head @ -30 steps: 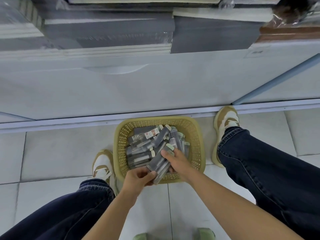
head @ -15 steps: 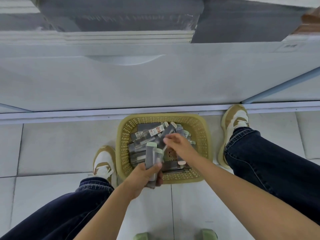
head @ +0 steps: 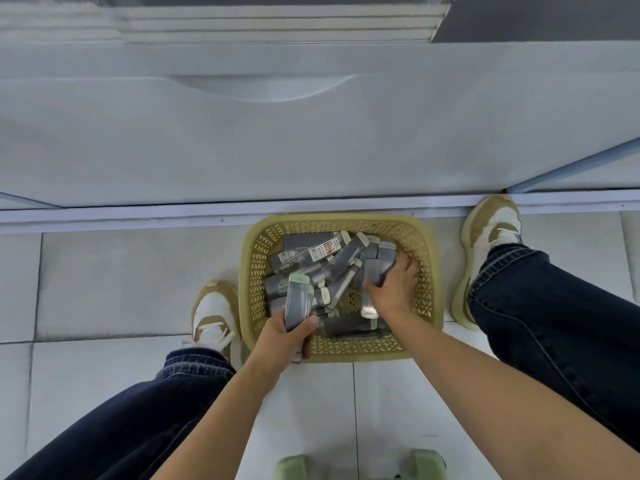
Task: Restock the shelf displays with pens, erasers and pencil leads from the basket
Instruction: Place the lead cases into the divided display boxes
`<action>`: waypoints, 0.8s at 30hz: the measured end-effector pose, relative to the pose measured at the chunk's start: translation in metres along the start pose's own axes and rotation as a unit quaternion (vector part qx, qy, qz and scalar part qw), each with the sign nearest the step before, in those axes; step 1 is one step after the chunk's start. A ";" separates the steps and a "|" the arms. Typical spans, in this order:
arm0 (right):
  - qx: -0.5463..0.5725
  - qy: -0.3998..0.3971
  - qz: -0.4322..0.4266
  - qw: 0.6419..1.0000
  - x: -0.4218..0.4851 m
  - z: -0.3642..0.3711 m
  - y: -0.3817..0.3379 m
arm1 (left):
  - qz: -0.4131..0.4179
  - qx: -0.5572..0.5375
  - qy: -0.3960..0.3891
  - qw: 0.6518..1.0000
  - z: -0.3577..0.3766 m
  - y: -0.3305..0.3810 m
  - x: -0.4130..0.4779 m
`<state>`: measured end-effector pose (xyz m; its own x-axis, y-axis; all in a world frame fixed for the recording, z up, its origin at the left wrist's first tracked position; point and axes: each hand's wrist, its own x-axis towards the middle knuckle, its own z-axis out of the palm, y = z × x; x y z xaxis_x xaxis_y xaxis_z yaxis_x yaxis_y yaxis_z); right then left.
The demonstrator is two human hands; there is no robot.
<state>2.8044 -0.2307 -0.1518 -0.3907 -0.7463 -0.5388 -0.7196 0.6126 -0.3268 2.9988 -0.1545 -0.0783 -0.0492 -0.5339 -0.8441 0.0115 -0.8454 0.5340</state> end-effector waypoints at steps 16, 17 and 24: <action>0.235 -0.145 -0.022 0.961 -0.019 -0.062 0.008 | 0.023 -0.022 0.036 0.999 0.023 0.026 -0.020; 0.263 -0.176 -0.029 0.948 -0.025 -0.070 0.005 | 0.029 -0.025 0.037 0.999 0.027 0.031 -0.025; 0.311 -0.196 -0.148 0.918 -0.082 -0.135 -0.038 | 0.096 -0.064 0.018 0.993 0.059 0.081 -0.081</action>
<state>2.7862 -0.2281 0.0098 0.0937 -0.8280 -0.5528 -0.2459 0.5188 -0.8188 2.9445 -0.1791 0.0364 0.0020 -0.6839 -0.7295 0.1438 -0.7217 0.6770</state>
